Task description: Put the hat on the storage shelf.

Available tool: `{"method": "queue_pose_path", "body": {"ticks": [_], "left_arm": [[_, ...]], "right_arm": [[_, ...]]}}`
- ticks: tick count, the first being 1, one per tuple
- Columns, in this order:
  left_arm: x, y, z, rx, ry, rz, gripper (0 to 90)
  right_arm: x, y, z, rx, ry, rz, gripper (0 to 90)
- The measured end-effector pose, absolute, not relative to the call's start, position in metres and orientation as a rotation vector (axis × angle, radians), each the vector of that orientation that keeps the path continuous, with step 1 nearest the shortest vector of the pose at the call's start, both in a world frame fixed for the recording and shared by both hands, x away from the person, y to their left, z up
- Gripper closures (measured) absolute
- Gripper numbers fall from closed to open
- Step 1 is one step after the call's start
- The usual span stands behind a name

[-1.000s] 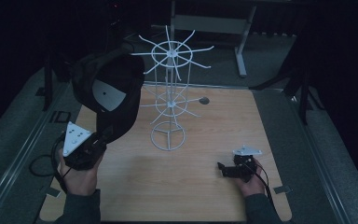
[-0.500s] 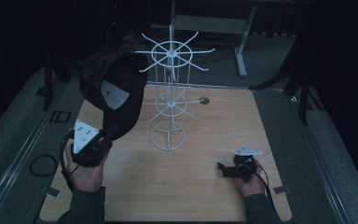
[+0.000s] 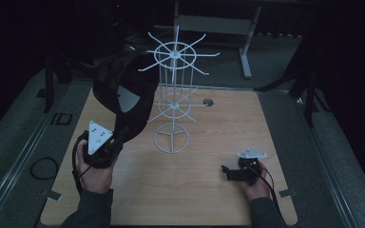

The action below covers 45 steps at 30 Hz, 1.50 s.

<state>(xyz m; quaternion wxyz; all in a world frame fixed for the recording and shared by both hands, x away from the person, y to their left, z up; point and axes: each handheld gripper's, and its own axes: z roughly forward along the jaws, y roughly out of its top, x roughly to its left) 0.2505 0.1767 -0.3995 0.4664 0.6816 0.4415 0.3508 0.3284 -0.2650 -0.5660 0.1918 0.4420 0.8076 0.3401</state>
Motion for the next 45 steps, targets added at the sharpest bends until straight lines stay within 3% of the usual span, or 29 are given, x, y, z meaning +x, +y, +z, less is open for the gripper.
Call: {"method": "queue_pose_path", "body": {"ticks": [12,23,45], "left_arm": [[0.254,0.178,-0.401,1.737,1.042,0.812,83.6],[0.253,0.181,-0.399,1.699,1.005,0.762,56.3],[0.248,0.191,-0.395,1.647,0.972,0.568,30.6]], "right_arm": [[0.328,-0.265,-0.566,1.241,2.267,0.955,11.3],[0.328,-0.265,-0.566,1.240,2.267,0.955,11.3],[0.328,-0.265,-0.566,1.237,2.267,0.954,11.3]]}}
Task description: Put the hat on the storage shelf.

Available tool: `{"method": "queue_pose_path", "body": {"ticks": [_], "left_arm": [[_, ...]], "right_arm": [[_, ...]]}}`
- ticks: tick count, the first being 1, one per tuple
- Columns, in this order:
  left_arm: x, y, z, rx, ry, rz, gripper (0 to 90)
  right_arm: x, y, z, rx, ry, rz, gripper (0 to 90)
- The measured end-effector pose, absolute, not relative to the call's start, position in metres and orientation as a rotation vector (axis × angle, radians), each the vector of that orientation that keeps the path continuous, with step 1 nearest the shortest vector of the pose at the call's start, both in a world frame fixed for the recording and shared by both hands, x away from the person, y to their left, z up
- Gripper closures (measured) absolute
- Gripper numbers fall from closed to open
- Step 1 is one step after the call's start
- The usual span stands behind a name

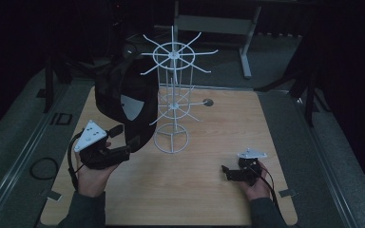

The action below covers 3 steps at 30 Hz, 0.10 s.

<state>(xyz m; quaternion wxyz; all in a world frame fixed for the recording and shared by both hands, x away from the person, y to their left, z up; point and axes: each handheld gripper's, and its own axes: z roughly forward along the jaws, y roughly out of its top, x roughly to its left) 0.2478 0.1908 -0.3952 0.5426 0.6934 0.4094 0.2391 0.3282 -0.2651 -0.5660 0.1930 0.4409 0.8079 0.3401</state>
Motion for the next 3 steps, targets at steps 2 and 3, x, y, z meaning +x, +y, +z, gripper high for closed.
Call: {"method": "queue_pose_path", "body": {"ticks": [2,3], "left_arm": [[0.2461,0.1921,-0.3954,1.641,0.973,0.560,29.4],[0.2455,0.1928,-0.3956,1.644,0.971,0.557,29.1]], "right_arm": [[0.3281,-0.2650,-0.5661,1.237,2.267,0.955,11.3],[0.3281,-0.2650,-0.5661,1.237,2.267,0.955,11.3]]}}
